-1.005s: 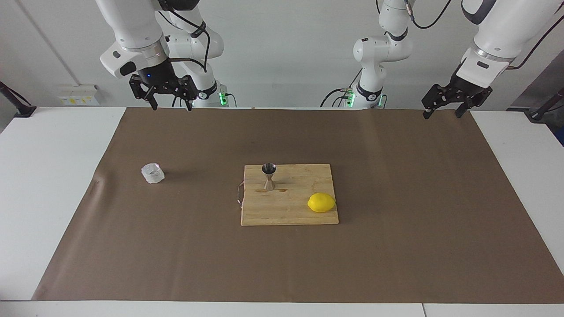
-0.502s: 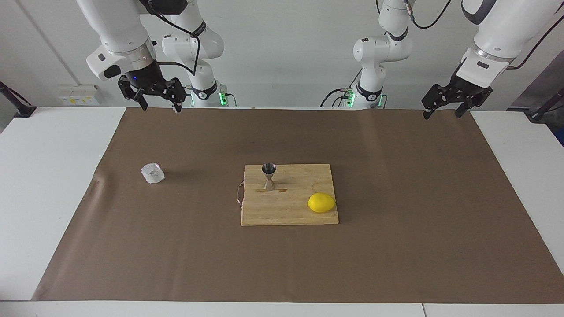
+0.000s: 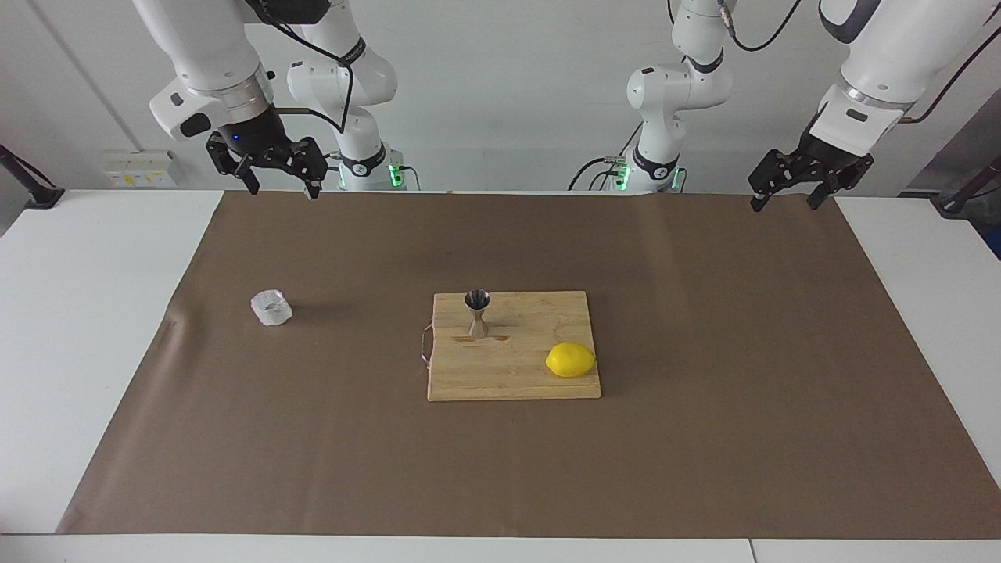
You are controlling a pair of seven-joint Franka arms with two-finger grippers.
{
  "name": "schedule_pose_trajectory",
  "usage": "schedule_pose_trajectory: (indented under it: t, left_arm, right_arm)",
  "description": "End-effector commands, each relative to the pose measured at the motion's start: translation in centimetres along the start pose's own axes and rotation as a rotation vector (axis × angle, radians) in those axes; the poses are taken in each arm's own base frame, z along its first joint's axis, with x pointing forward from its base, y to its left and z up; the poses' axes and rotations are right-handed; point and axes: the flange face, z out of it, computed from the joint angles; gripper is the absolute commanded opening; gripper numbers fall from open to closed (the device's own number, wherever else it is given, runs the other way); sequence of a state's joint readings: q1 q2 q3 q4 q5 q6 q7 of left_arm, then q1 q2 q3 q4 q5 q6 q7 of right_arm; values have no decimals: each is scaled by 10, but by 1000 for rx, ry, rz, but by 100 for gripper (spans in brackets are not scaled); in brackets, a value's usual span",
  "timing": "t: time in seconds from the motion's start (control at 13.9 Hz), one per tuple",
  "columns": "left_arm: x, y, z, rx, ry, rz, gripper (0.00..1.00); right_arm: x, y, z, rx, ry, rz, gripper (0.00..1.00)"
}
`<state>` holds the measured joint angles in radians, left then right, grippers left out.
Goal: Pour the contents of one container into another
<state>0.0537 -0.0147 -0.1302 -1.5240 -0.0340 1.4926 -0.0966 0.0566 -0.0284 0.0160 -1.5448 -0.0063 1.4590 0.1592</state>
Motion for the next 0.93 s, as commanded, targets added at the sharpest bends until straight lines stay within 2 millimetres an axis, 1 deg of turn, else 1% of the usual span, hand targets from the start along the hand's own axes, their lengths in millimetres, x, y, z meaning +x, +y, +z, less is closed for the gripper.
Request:
schedule_pose_trajectory:
  t: [0.0, 0.22, 0.86]
  left_arm:
    - [-5, -1, 0, -4, 7, -12, 100]
    - [-5, -1, 0, -4, 7, -14, 100]
    - [-5, -1, 0, -4, 7, -12, 100]
  right_arm:
    - [1, 14, -1, -3, 46, 32, 100]
    - [4, 22, -3, 0, 59, 48, 100]
    - [2, 21, -2, -2, 52, 46, 100]
